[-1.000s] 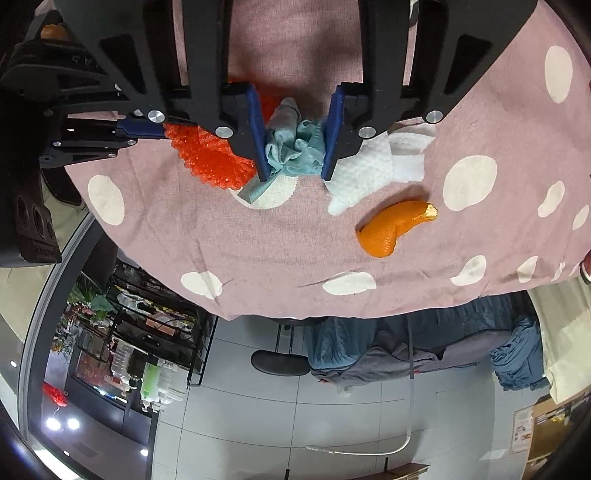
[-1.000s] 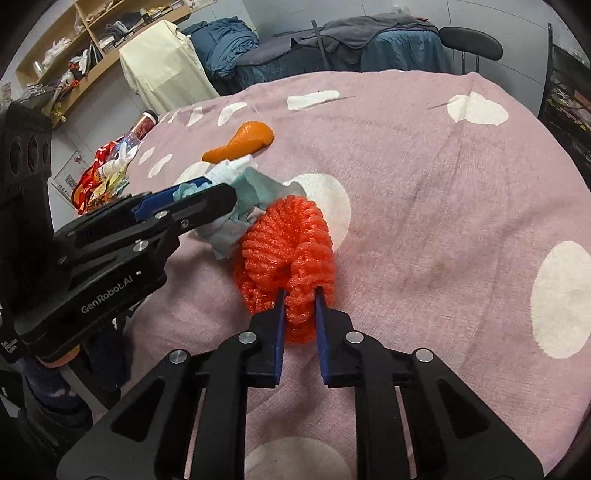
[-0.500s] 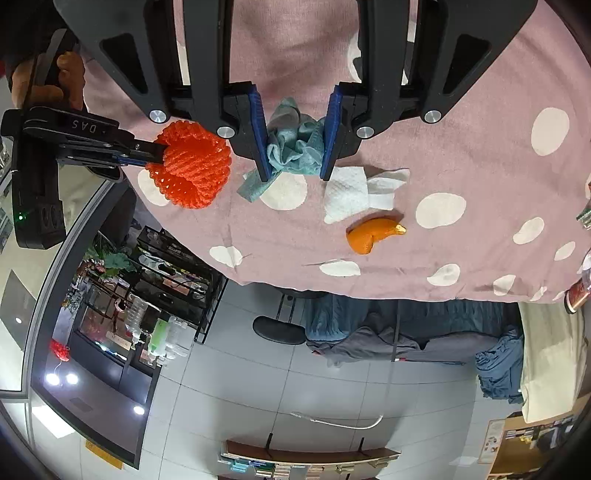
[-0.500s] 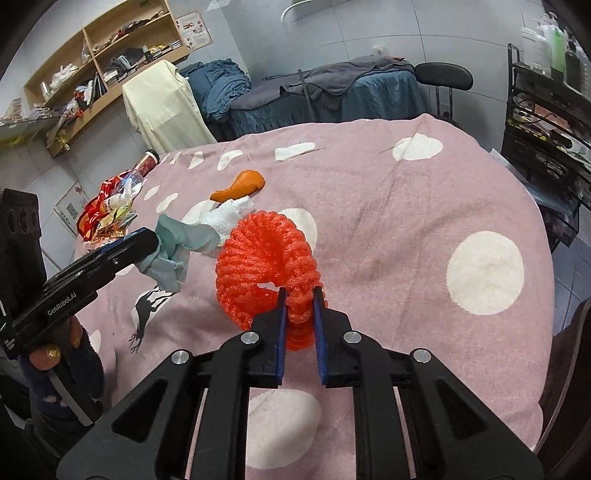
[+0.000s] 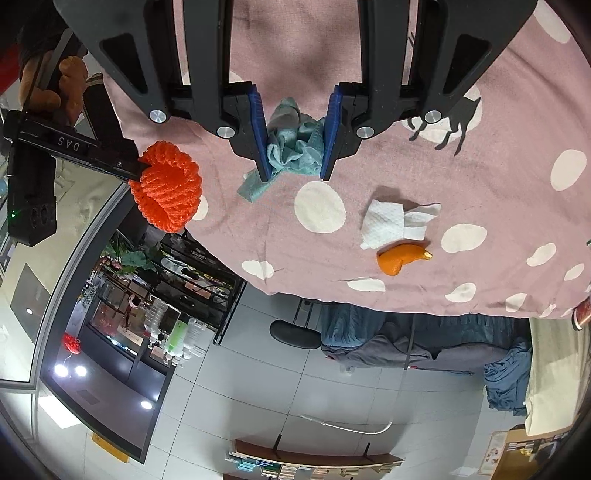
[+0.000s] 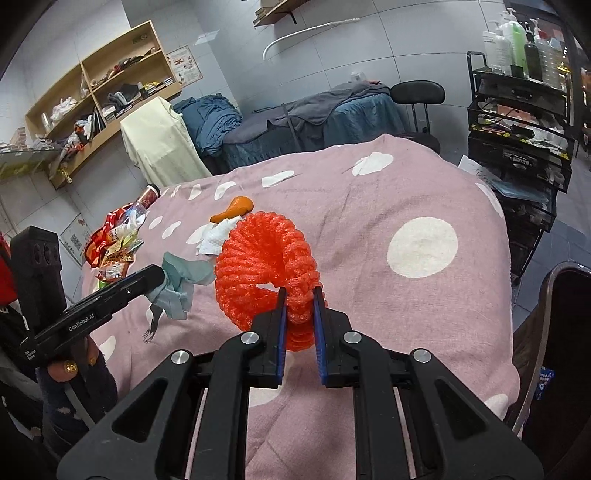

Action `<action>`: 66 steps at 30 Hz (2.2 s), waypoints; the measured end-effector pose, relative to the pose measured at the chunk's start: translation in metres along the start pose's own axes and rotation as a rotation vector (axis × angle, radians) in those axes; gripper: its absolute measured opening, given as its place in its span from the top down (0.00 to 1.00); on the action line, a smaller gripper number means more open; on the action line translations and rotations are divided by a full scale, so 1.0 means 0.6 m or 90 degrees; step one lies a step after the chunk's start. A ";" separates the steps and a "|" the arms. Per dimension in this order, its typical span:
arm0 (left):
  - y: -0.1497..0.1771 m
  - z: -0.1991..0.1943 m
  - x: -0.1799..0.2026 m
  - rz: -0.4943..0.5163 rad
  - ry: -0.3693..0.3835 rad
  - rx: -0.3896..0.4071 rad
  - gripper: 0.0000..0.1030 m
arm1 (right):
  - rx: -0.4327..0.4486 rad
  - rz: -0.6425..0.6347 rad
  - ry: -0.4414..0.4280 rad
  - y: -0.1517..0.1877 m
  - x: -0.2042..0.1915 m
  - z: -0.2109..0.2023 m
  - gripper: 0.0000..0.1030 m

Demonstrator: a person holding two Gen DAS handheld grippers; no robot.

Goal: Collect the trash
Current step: 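Carry the teal cloth and orange mesh net toward the black bin, then open the right tool over the bin while the left tool releases the teal cloth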

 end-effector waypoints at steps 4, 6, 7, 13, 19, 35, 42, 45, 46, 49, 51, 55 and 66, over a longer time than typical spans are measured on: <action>0.011 -0.002 0.021 0.005 0.015 -0.005 0.74 | 0.019 0.025 -0.001 0.013 0.021 -0.029 0.86; 0.015 -0.003 0.033 0.008 0.024 -0.006 0.74 | 0.028 0.038 0.000 0.021 0.032 -0.043 0.86; 0.017 -0.004 0.040 0.009 0.030 -0.007 0.74 | 0.033 0.044 0.000 0.024 0.038 -0.051 0.86; 0.026 0.000 0.082 0.021 0.061 -0.013 0.74 | 0.064 0.078 0.018 0.040 0.076 -0.093 0.86; 0.032 0.009 0.121 0.029 0.094 -0.019 0.74 | 0.090 0.118 0.052 0.061 0.118 -0.123 0.86; 0.045 0.044 0.244 0.082 0.173 -0.044 0.74 | 0.130 0.261 0.241 0.122 0.292 -0.188 0.86; 0.051 0.060 0.286 0.101 0.200 -0.063 0.74 | 0.088 0.320 0.286 0.149 0.366 -0.175 0.86; 0.056 0.062 0.300 0.107 0.205 -0.069 0.74 | 0.073 0.334 0.293 0.160 0.383 -0.166 0.86; 0.057 0.063 0.305 0.110 0.208 -0.071 0.74 | 0.068 0.338 0.295 0.165 0.387 -0.163 0.83; 0.061 0.070 0.317 0.114 0.218 -0.083 0.74 | 0.063 0.350 0.286 0.181 0.392 -0.160 0.53; 0.063 0.077 0.325 0.115 0.225 -0.093 0.74 | 0.077 0.362 0.279 0.191 0.391 -0.165 0.32; 0.068 0.090 0.341 0.119 0.239 -0.111 0.74 | 0.089 0.361 0.271 0.199 0.385 -0.176 0.29; 0.069 0.136 0.394 0.137 0.283 -0.160 0.74 | 0.183 0.324 0.317 0.180 0.351 -0.242 0.22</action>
Point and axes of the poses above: each gripper's, at about its wrist camera, not at the fingertips, and z roughly the way its jaws point, x to its right, y to its underside, the point moved 2 cm from there along z, roughly the way its jaws point
